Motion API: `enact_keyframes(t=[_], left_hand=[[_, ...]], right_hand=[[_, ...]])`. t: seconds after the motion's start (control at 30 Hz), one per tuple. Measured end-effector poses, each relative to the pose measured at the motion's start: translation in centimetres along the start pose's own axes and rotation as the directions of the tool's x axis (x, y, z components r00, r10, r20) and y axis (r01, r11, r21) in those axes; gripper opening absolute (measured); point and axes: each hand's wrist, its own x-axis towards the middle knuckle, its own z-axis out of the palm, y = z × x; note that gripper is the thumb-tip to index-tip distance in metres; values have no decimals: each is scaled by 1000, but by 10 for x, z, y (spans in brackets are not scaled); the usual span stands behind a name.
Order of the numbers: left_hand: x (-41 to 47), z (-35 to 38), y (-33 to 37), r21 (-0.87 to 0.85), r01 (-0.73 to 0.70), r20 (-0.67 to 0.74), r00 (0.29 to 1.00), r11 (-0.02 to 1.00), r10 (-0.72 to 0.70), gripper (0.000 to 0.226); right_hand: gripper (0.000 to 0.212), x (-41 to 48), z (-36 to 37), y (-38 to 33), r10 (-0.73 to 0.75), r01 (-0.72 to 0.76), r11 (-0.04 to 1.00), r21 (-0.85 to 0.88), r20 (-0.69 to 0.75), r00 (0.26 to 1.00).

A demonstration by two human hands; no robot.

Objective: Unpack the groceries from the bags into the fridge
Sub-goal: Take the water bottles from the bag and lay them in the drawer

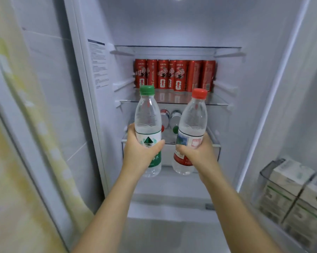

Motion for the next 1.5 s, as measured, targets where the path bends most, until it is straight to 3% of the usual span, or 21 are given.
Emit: enact_keyframes(t=[0.27,0.57,0.9,1.2,1.4,1.5], left_hand=[[25,22,-68,5,157,84,984,988,-157,65],[39,45,-146,86,215,227,946,973,-230,65],[48,54,-169,105,252,280,921,962,-271,65],[65,60,-169,149,339,300,879,929,-370,61],[67,55,-161,257,321,294,873,912,-390,64],[71,46,-148,396,122,178,962,910,-206,76]], right_hand=[[56,28,16,56,131,-134,990,-50,-53,990],[62,31,35,121,243,-257,957,-136,-112,964],[58,35,35,148,302,-321,941,-111,-154,941],[65,54,31,150,360,-366,910,-195,-66,930],[60,55,22,137,364,-356,909,-216,-3,932],[69,63,9,113,244,-265,913,-311,-105,964]])
